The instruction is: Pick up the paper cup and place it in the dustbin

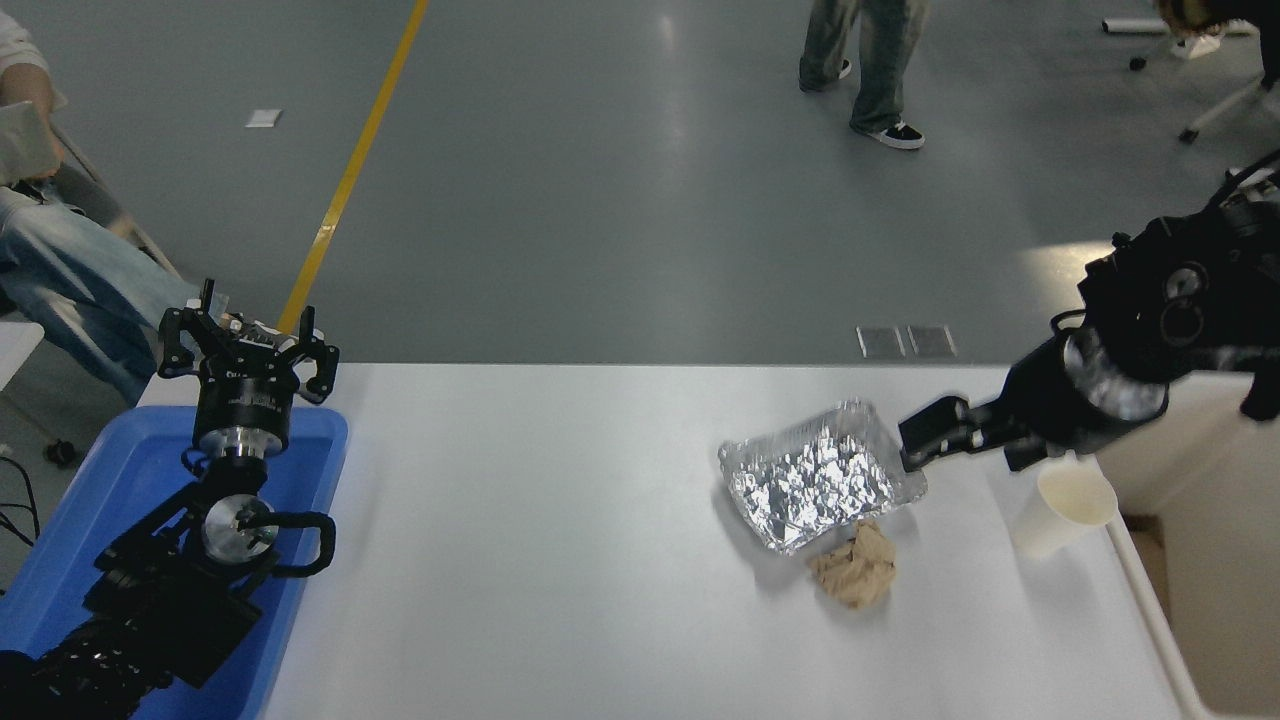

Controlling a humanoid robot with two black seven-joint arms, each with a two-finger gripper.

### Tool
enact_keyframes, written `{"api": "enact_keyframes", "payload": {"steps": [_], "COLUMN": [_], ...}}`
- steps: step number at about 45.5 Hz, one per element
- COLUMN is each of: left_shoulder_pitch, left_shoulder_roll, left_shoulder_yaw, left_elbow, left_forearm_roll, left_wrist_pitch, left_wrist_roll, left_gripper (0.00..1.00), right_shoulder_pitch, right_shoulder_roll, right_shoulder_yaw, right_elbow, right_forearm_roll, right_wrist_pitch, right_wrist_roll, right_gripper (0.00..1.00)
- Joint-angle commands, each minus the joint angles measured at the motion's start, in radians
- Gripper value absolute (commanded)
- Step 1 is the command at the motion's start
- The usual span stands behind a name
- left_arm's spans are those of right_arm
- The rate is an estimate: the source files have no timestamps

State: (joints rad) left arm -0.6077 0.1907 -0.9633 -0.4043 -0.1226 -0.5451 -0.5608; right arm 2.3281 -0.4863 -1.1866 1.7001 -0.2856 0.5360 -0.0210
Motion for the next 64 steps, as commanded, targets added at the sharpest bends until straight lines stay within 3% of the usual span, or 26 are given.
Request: {"api": "enact_keyframes", "payload": {"steps": [1, 23, 47, 51, 53, 57, 64], "left_shoulder_pitch": [0.0, 0.0, 0.0, 0.0, 0.0, 0.0, 0.0], "left_shoulder_roll": [0.0, 0.001, 0.001, 0.001, 0.001, 0.001, 0.001], "left_shoulder_yaw": [0.0, 0.0, 0.0, 0.0, 0.001, 0.001, 0.001], "left_elbow": [-0.001, -0.001, -0.001, -0.001, -0.001, -0.001, -0.001], "left_forearm_roll": [0.0, 0.001, 0.001, 0.001, 0.001, 0.001, 0.001], "left_wrist_pitch": [0.001, 0.001, -0.001, -0.001, -0.001, -0.001, -0.001], "left_wrist_roll": [-0.001, -0.001, -0.001, 0.001, 0.001, 0.001, 0.001], "left_gripper": [0.99, 0.99, 0.99, 0.99, 0.99, 0.99, 0.99], "right_shoulder_pitch": [0.188, 0.185, -0.044, -0.116, -0.159, -0.226, -0.372], "right_shoulder_roll": [0.048, 0.061, 0.106, 0.098, 0.08, 0.009, -0.028], "right_shoulder_yaw": [-0.076, -0.093, -0.061, -0.071, -0.085, -0.091, -0.09], "right_elbow": [0.045, 0.045, -0.102, -0.154, -0.184, -0.237, -0.353], "right_forearm_roll": [0.031, 0.026, 0.011, -0.064, -0.191, -0.331, -0.394], "right_wrist_pitch": [0.113, 0.125, -0.033, -0.083, -0.1, -0.12, -0.171], "right_wrist_roll": [0.001, -0.007, -0.011, -0.01, -0.011, -0.01, -0.01], "right_gripper": [1.0, 1.0, 1.0, 1.0, 1.0, 1.0, 1.0]}}
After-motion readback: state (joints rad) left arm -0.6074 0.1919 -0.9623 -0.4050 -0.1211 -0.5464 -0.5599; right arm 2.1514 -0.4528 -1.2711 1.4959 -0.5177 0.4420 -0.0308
